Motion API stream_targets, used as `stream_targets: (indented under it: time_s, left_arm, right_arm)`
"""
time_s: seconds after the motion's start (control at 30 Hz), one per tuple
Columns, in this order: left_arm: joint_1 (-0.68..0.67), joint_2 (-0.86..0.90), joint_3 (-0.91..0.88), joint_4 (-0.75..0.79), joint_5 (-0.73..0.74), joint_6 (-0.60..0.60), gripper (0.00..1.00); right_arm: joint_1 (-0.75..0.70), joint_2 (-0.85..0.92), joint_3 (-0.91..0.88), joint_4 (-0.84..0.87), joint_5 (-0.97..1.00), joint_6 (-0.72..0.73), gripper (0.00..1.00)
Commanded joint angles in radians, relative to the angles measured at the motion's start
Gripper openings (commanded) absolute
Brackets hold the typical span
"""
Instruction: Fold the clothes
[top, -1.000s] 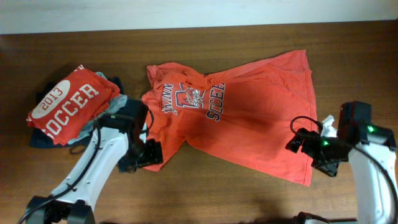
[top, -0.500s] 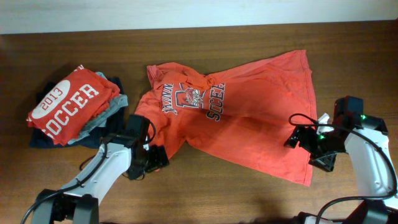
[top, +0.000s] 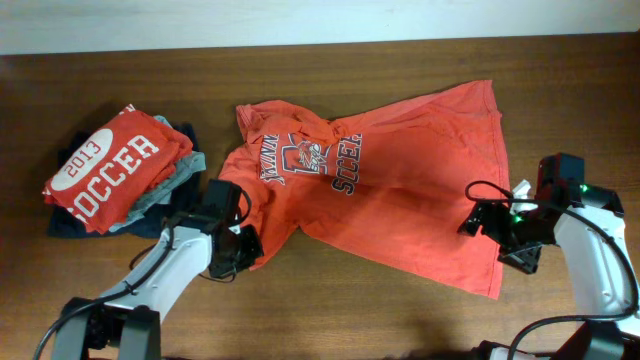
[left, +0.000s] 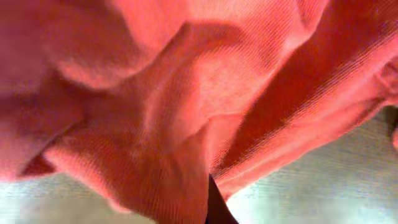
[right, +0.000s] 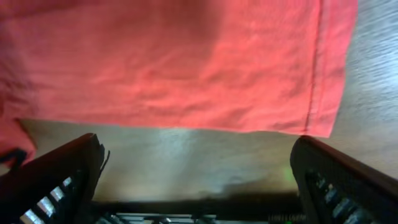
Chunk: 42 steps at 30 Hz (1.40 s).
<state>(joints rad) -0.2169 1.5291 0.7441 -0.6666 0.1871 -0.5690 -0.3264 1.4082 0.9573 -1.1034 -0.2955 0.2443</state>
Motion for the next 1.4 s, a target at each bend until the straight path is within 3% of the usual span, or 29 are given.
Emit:
stream_targets:
  time_s: [0.0, 0.27, 0.87, 1.2, 1.37]
  left_arm:
    - [0.026, 0.006, 0.121, -0.082, 0.003, 0.060, 0.00]
    - [0.089, 0.006, 0.312, -0.209, -0.019, 0.146, 0.01]
    - [0.095, 0.006, 0.316, -0.127, -0.064, 0.156, 0.02]
    - [0.095, 0.006, 0.316, -0.130, -0.064, 0.156, 0.02]
    - [0.095, 0.006, 0.316, -0.130, -0.064, 0.156, 0.02]
  right_arm:
    - [0.006, 0.001, -0.004, 0.007, 0.042, 0.009, 0.97]
    - [0.006, 0.014, -0.012, 0.024, 0.046, 0.053, 1.00]
    - [0.006, 0.071, -0.274, 0.226, 0.041, 0.266, 0.98]
    - [0.006, 0.071, -0.325, 0.254, 0.016, 0.289, 0.92]
    - [0.006, 0.072, -0.366, 0.323, 0.016, 0.374, 0.87]
